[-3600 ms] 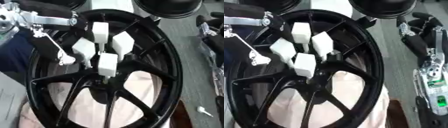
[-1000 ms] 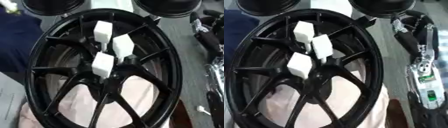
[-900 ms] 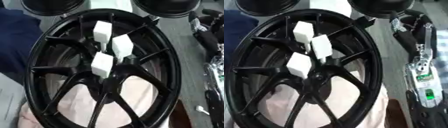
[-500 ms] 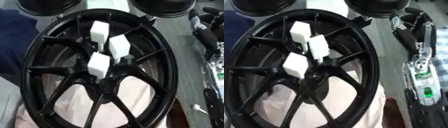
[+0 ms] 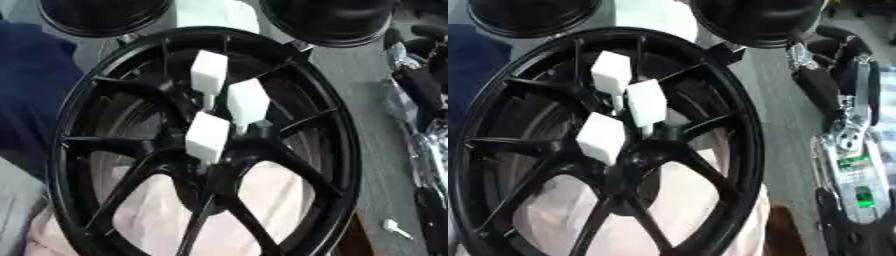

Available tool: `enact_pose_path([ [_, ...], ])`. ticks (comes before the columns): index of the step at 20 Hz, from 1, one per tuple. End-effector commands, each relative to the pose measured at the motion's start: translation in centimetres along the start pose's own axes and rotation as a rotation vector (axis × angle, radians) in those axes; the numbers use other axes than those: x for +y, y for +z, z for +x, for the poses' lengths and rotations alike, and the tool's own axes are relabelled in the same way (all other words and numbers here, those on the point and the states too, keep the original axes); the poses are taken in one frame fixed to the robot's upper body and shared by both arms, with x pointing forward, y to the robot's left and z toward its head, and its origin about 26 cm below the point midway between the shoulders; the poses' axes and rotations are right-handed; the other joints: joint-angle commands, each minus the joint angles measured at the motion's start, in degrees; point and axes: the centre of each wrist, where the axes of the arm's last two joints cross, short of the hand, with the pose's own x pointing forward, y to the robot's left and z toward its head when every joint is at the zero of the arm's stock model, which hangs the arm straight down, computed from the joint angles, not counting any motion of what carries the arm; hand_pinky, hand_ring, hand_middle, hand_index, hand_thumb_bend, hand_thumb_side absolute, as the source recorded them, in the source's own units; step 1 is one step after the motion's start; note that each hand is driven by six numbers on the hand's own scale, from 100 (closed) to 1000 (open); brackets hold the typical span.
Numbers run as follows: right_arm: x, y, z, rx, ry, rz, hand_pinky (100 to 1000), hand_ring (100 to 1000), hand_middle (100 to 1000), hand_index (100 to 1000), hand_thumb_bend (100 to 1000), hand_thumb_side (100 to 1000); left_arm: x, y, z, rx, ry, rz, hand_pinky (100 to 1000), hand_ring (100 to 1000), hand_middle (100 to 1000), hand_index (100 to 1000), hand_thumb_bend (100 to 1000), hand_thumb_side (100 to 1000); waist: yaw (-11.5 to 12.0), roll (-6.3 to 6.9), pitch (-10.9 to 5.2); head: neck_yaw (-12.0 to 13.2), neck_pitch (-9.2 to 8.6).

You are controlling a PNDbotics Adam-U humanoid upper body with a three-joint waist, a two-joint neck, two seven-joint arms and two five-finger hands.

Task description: Pull the pin out of the wheel hub.

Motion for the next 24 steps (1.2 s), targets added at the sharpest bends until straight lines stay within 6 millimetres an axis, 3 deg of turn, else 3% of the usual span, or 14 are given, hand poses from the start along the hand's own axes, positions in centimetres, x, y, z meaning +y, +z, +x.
enact_pose_path([
  [1,0.1,-0.3,0.9,-0.033,-0.012,0.012,803,729,529,691,407,276,-0.4,0.2,0.4,-0.019,-0.059,0.034,753,662,612,753,118,546,-0.2,0.38,-1.66,0.53,-0.99],
  [3,0.1,-0.3,0.9,-0.034,-0.015,0.013,803,729,529,691,406,276,-1.1,0.4,-0.1,0.017,-0.095,0.007,839,781,751,848,285,723,-0.37,0.43,-1.64,0.68,-1.11],
  [4,0.2,-0.3,0.9,-0.035,-0.016,0.014,803,729,529,691,406,276,-1.2,0.4,-0.2,0.033,-0.112,-0.002,863,801,777,866,359,795,-0.41,0.44,-1.64,0.64,-1.16],
  [7,0.2,-0.3,1.0,-0.035,-0.016,0.015,803,729,529,691,406,276,-1.0,0.5,-0.1,0.065,-0.158,0.028,876,814,800,886,457,873,-0.44,0.47,-1.63,0.63,-1.22],
  [10,0.2,-0.3,0.9,-0.035,-0.015,0.014,803,729,529,691,408,275,-1.0,0.5,0.8,0.042,-0.184,0.081,831,772,746,841,354,920,-0.39,0.45,-1.63,0.54,-1.26],
  [11,0.1,-0.3,0.9,-0.034,-0.015,0.014,803,729,529,691,408,275,-0.8,0.4,1.5,0.01,-0.169,0.11,794,729,688,794,256,887,-0.31,0.42,-1.66,0.39,-1.22],
  [14,0.1,-0.2,0.9,-0.035,-0.012,0.014,803,729,529,691,407,275,0.3,0.4,4.1,-0.111,-0.091,0.203,744,655,601,719,100,776,-0.08,0.35,-1.73,0.43,-1.08],
  [17,0.1,-0.2,1.0,-0.037,-0.011,0.015,802,729,529,691,407,273,0.3,0.5,7.4,-0.272,0.014,0.266,732,629,575,701,100,764,0.0,0.25,-1.8,0.57,-0.93],
  [20,0.1,-0.2,1.0,-0.038,-0.012,0.016,802,728,529,690,407,270,-0.5,1.3,9.3,-0.355,0.094,0.289,729,625,572,700,106,755,-0.07,0.17,-1.84,0.7,-0.78],
  [24,0.4,0.0,1.2,-0.042,-0.03,0.018,801,727,528,690,408,268,-3.5,2.1,13.2,-0.532,0.279,0.269,731,627,572,701,146,743,-0.8,-0.39,-1.92,0.8,0.06],
])
